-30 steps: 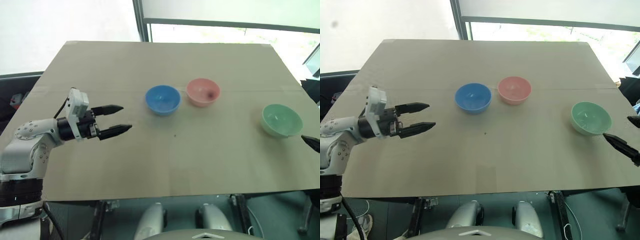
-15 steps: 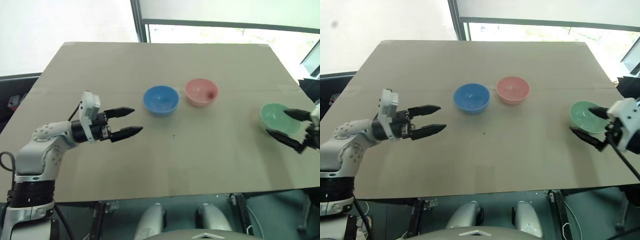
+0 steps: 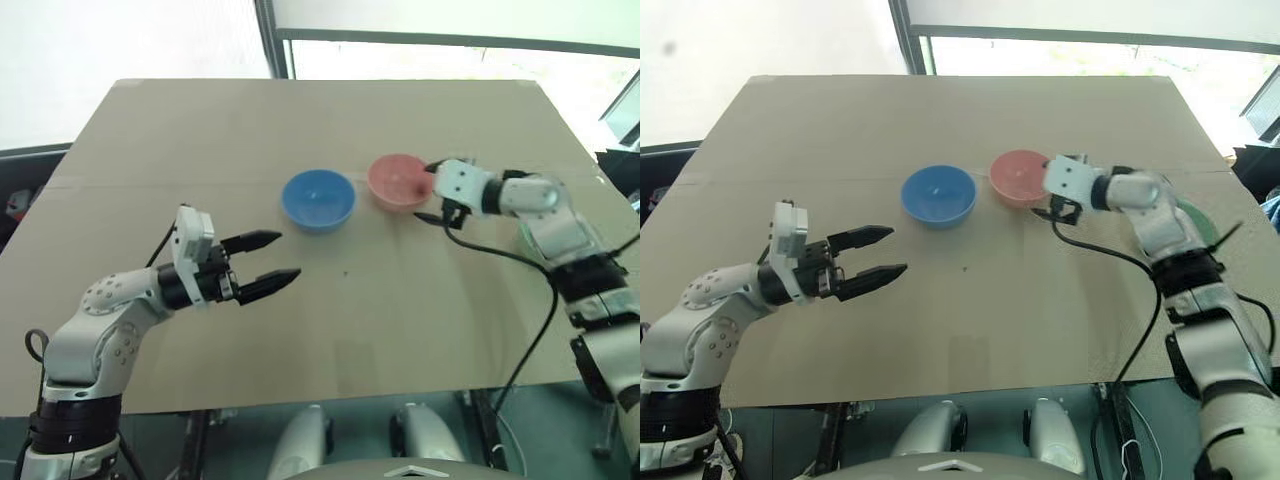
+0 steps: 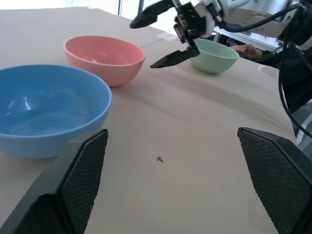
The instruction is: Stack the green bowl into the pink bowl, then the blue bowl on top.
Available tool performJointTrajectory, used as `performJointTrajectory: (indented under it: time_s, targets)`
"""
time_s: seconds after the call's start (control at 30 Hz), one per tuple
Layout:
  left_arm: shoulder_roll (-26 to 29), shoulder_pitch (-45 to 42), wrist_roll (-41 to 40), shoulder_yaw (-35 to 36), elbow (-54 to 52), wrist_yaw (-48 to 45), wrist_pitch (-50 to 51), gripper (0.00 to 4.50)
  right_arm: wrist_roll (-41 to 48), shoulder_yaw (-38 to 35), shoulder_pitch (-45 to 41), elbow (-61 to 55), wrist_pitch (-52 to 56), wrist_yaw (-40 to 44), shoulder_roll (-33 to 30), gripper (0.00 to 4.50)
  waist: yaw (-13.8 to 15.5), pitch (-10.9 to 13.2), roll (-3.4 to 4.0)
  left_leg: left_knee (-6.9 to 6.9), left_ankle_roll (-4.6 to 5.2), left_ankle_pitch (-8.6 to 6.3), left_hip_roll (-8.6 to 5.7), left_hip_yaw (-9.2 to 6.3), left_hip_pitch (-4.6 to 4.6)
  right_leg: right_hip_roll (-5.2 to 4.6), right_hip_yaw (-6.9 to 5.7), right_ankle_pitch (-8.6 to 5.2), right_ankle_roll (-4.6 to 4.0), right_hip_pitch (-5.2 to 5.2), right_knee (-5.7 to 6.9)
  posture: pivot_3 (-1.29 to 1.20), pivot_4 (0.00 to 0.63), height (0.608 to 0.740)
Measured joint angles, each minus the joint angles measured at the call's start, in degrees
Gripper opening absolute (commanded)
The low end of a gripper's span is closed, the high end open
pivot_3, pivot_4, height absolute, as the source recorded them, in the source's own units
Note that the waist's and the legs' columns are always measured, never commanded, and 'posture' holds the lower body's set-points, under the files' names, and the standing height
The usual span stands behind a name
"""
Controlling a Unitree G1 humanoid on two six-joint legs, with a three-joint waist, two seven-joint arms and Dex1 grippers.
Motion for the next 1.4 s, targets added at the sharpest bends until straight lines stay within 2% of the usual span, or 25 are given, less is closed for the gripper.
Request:
performJointTrajectory:
  time_s: [0.1, 0.27, 0.3, 0.57, 0.63, 0.67, 0.73, 0.77, 0.9, 1.0, 1.13, 1.2, 1.33, 1.4]
  targets:
    - [0.2, 2.7, -0.8, 1.1, -2.4, 0.1, -0.1, 4.5, -2.5, 2.6, -1.7, 7.5, -4.5, 1.2, 1.7, 2.71, 0.0, 0.0, 0.04, 0.0, 0.0, 0.0, -0.03, -0.2, -0.02, -0.04, -0.23, 0.0, 0.0, 0.06, 0.01, 0.0, 0.15, 0.74]
    - [1.8, 7.2, -3.1, 3.5, -5.6, -1.6, -0.2, 4.5, -4.5, 3.0, -2.8, 15.3, -9.7, 2.9, 2.8, 0.37, -0.1, 0.1, 0.16, 0.08, -0.03, 0.02, -0.04, -0.24, -0.08, -0.04, -0.28, 0.0, 0.0, 0.17, -0.03, 0.0, 0.15, 0.74]
    - [1.8, 7.2, -3.2, 3.5, -5.8, -1.7, -0.2, 4.5, -4.6, 3.0, -2.9, 15.4, -9.9, 2.9, 2.8, 0.12, -0.1, 0.1, 0.21, 0.09, -0.05, 0.03, -0.03, -0.21, -0.06, -0.04, -0.28, 0.0, 0.0, 0.22, -0.05, 0.0, 0.15, 0.74]
    - [1.9, 8.0, -3.4, 3.5, -6.5, -2.2, -1.3, 4.5, -6.0, 2.8, -5.0, 15.2, -13.4, 2.4, 3.0, 0.12, 0.1, 0.2, 0.28, 0.14, -0.14, 0.09, 0.0, -0.22, 0.08, -0.03, -0.28, 0.0, 0.0, 0.35, -0.04, 0.0, 0.15, 0.74]
    - [1.8, 8.0, -3.2, 3.4, -6.2, -2.4, -2.1, 4.5, -0.8, 2.1, 0.6, 1.2, -5.9, 9.6, -0.3, 0.12, 0.3, 0.1, 0.24, 0.11, -0.14, 0.09, -0.01, -0.54, 0.01, -0.06, -0.39, 0.01, -0.01, 0.36, 0.01, 0.0, 0.15, 0.74]
    - [1.8, 8.5, -3.0, 3.6, -5.4, -2.6, -2.8, 4.5, 5.1, 1.7, 7.6, -13.6, 4.1, 17.1, -3.9, 0.12, 0.6, 0.1, 0.24, 0.08, -0.13, 0.08, -0.06, -0.9, -0.05, -0.13, -0.47, 0.01, -0.01, 0.35, 0.13, 0.0, 0.15, 0.74]
    - [1.8, 8.3, -2.6, 3.4, -4.4, -2.7, -3.1, 4.5, 8.0, 2.0, 11.6, -21.9, 10.6, 20.8, -5.9, 0.12, 0.6, 0.2, 0.29, 0.0, -0.13, 0.07, -0.09, -0.94, -0.17, -0.12, -0.56, 0.01, -0.02, 0.3, 0.1, 0.0, 0.15, 0.74]
    - [1.8, 7.2, -2.2, 3.3, -3.1, -2.8, -3.8, 4.5, 9.1, 2.1, 17.0, -34.5, 17.3, 22.4, -10.0, 0.12, 1.0, 0.2, 0.39, 0.0, -0.13, 0.08, -0.11, -1.01, -0.33, -0.11, -0.68, 0.01, -0.02, 0.2, 0.09, 0.0, 0.15, 0.74]
    - [2.0, 4.2, -2.0, 3.3, -0.9, -2.6, -4.3, 4.5, 10.0, 2.4, 23.6, -51.3, 29.3, 23.1, -13.9, 0.12, 1.3, 0.1, 0.29, 0.1, -0.13, 0.08, -0.12, -0.87, -0.27, -0.08, -0.64, 0.0, -0.02, 0.33, -0.04, 0.0, 0.15, 0.74]
    - [2.2, 3.5, -1.7, 2.7, -0.4, -3.7, -4.8, 4.5, 9.0, 3.5, 23.9, -54.3, 34.7, 22.2, -14.2, 0.9, 1.3, 0.2, 0.4, 0.26, -0.09, 0.11, -0.12, -0.61, 0.11, -0.08, -0.53, -0.01, -0.01, 0.81, -0.33, 0.0, 0.15, 0.74]
    - [2.2, 2.8, -1.2, 2.2, 0.8, -4.0, -4.8, 4.5, 7.1, 4.1, 23.9, -54.3, 36.4, 20.7, -15.2, 2.65, 1.9, 0.3, 0.4, 0.29, -0.08, 0.24, -0.12, -0.64, 0.17, -0.08, -0.51, -0.01, 0.0, 0.88, -0.31, 0.0, 0.15, 0.74]
    - [2.2, 2.1, -1.0, 1.4, 0.9, -4.0, -4.8, 4.5, 6.3, 3.7, 24.1, -54.5, 36.8, 19.0, -15.3, 3.38, 1.9, 0.2, 0.32, 0.3, -0.09, 0.24, -0.12, -0.68, 0.16, -0.08, -0.5, -0.01, 0.0, 0.85, -0.24, 0.0, 0.15, 0.74]
    - [2.1, 1.8, -0.9, 0.6, 0.9, -4.1, -4.8, 4.5, 8.3, -1.9, 26.6, -57.4, 41.5, 16.5, -16.5, 3.38, 1.8, 0.2, 0.29, 0.19, -0.08, 0.23, -0.13, -0.76, 0.12, -0.1, -0.49, 0.0, 0.0, 0.73, -0.14, 0.0, 0.15, 0.74]
    - [2.1, 1.7, -0.9, 0.5, 0.9, -4.0, -4.8, 4.5, 13.2, -10.5, 28.4, -59.8, 45.7, 13.7, -14.3, 3.38, 1.8, 0.2, 0.29, 0.07, -0.09, 0.23, -0.13, -0.82, 0.04, -0.13, -0.5, 0.0, -0.01, 0.67, -0.13, 0.0, 0.15, 0.74]
